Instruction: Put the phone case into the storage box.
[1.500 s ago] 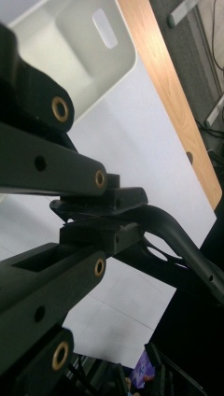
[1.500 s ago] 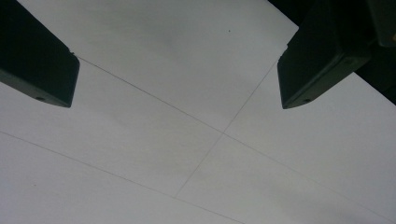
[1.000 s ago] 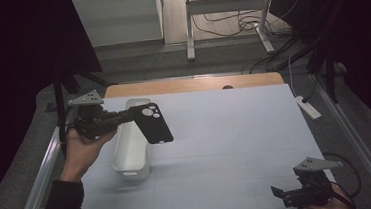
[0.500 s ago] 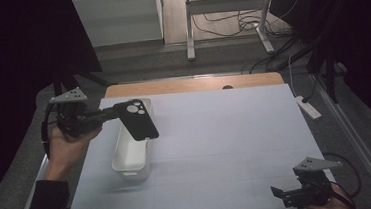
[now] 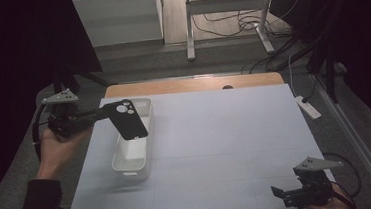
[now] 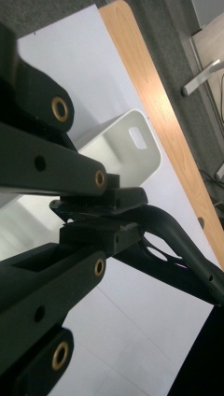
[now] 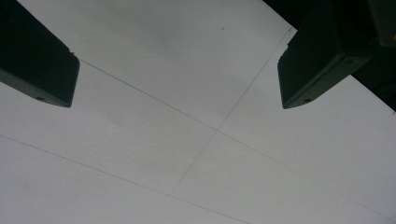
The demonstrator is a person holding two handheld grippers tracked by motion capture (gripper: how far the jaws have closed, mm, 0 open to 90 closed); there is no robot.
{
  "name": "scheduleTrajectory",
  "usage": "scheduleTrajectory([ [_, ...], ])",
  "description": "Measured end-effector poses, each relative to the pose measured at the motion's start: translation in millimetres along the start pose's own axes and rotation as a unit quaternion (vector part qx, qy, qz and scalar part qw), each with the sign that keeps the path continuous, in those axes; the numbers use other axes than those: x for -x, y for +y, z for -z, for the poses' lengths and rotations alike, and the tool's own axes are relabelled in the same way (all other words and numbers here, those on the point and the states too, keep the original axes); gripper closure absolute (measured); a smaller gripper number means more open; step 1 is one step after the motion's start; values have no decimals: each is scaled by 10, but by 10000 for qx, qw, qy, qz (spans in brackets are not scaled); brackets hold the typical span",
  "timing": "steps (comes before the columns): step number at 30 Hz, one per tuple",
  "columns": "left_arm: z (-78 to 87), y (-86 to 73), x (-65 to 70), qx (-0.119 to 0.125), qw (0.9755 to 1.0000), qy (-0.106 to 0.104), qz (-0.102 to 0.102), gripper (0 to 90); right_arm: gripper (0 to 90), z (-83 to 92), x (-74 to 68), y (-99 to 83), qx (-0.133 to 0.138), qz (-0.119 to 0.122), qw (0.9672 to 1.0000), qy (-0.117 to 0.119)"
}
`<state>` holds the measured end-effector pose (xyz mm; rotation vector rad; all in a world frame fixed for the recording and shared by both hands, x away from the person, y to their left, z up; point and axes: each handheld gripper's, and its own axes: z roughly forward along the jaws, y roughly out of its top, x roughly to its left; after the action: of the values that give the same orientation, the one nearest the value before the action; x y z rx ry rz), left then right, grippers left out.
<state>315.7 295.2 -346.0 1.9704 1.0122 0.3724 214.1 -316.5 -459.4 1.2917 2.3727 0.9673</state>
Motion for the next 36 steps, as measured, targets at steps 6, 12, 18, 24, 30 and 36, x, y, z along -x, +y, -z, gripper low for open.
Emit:
scheduleTrajectory([
  [6, -55, -33, -52, -53, 10000, 60, 35, 846, 0, 0, 0, -1, -1, 1, 10000, 9],
  [12, -139, -50, -110, -92, 9999, 100, 67, 846, 0, -1, -1, -2, 1, -7, 10000, 21],
  [18, -244, -50, -146, -163, 9997, 154, 45, 845, 0, 3, 5, -3, 27, -19, 10000, 34],
  [24, -347, -49, -184, -214, 9996, 195, 50, 845, 0, 3, 9, -4, 33, -31, 10000, 48],
  [30, -442, -31, -244, -229, 9994, 239, 45, 846, 0, 3, 9, -3, 15, -25, 10000, 53],
  [36, -526, -11, -293, -254, 9993, 273, 31, 846, 0, -1, 3, -2, -16, -17, 10000, 56],
])
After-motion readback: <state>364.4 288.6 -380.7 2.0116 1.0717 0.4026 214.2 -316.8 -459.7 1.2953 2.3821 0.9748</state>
